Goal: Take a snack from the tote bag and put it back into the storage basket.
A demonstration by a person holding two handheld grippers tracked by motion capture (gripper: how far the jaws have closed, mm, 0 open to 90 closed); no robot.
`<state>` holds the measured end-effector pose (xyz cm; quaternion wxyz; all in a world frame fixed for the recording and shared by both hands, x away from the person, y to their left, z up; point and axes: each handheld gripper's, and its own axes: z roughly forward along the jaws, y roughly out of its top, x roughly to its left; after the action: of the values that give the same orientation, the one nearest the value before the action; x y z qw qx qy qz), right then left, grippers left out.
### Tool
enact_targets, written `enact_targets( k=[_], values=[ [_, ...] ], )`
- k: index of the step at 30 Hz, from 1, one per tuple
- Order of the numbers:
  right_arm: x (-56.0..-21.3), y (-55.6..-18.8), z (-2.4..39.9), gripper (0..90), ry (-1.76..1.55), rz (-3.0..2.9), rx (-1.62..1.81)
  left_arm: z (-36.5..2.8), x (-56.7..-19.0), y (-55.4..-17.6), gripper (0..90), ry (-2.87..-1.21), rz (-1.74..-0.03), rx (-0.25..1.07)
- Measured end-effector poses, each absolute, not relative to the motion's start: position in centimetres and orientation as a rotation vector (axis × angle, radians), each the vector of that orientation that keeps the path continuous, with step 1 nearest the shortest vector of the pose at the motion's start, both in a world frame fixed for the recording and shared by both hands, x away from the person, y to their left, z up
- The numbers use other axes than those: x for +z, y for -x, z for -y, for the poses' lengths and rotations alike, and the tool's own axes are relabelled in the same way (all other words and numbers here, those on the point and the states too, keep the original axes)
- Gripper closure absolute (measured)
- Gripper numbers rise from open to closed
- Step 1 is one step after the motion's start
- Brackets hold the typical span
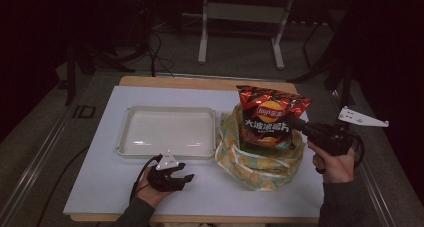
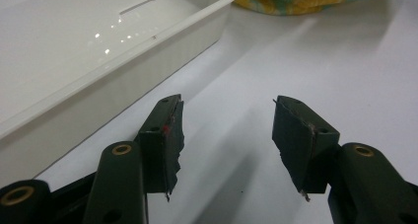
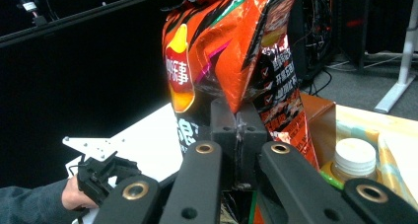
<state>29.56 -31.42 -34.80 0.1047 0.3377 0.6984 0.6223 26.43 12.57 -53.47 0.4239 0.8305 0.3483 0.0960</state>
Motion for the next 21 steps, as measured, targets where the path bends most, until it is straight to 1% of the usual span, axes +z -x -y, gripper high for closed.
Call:
enact_targets(
  k=[6, 10, 12, 21],
  values=[
    [-33.9, -29.5, 31.4, 89.8, -0.978, -2.04, 1.85, -12.7, -53.7, -26.7, 44.3, -2.094, -0.872, 0.249],
    [-33.4, -29.4, 31.3, 89.8, -0.969, -2.034, 1.864, -12.7, -54.0, -26.8, 44.4, -2.104, -0.88, 0.286],
    [-33.2, -29.5, 31.0, 89.8, -0.962, -2.039, 1.869, -12.8, -54.0, -26.8, 44.4, -2.104, -0.885, 0.307],
    [-33.0, -30.0, 29.2, 89.8, -0.939, -2.069, 1.896, -12.8, -54.1, -26.7, 45.1, -2.091, -0.9, 0.33]
  ],
)
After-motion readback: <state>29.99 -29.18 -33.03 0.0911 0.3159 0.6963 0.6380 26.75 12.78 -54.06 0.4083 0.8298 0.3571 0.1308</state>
